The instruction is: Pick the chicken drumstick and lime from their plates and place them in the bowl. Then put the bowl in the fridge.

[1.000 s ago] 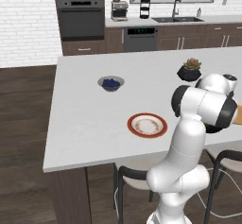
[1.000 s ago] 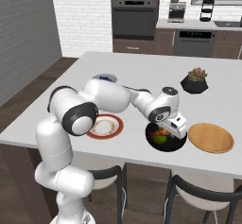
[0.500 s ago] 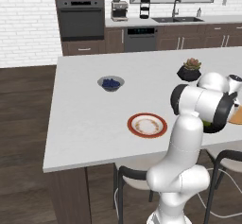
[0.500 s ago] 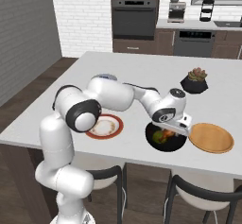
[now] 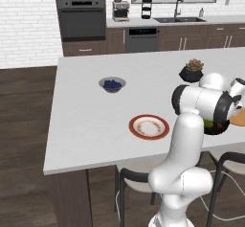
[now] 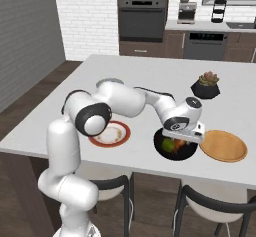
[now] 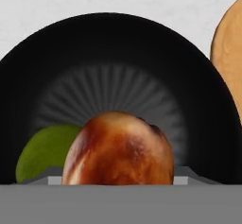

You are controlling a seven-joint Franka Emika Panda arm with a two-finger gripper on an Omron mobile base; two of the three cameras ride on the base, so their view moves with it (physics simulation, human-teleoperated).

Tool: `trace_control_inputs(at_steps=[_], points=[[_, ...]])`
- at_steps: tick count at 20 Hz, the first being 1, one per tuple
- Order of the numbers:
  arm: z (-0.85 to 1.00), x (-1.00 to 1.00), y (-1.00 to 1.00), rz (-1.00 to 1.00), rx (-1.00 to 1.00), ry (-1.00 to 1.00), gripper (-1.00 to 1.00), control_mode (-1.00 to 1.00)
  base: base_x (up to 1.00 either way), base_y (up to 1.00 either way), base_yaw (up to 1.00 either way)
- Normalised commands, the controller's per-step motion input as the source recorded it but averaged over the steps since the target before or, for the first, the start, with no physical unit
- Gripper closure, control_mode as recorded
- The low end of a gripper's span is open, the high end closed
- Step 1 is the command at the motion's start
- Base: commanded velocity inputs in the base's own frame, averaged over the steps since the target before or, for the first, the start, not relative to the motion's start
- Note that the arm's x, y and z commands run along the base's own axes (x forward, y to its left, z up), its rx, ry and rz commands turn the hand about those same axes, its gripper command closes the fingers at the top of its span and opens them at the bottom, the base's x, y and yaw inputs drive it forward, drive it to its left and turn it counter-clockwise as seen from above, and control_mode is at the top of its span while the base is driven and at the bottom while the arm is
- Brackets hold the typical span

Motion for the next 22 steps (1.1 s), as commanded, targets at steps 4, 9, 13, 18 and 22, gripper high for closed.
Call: trace_control_inputs(at_steps=[4, 9, 13, 18, 22], points=[[-0.29, 0.1, 0.03, 0.06, -0.03, 0.0, 1.0, -1.0, 0.0, 0.0, 0.0], [-0.22, 0.2, 0.22, 0.02, -0.05, 0.0, -1.0, -1.0, 0.0, 0.0, 0.0], [-0.02, 0.23, 0.4, 0.0, -0.05, 0.0, -1.0, -1.0, 0.0, 0.0, 0.0], [0.0, -0.02, 0.1, 0.0, -0.01, -0.02, -1.0, -1.0, 0.0, 0.0, 0.0], [0.01, -0.28, 0.0, 0.0, 0.0, -0.11, -1.0, -1.0, 0.0, 0.0, 0.0]])
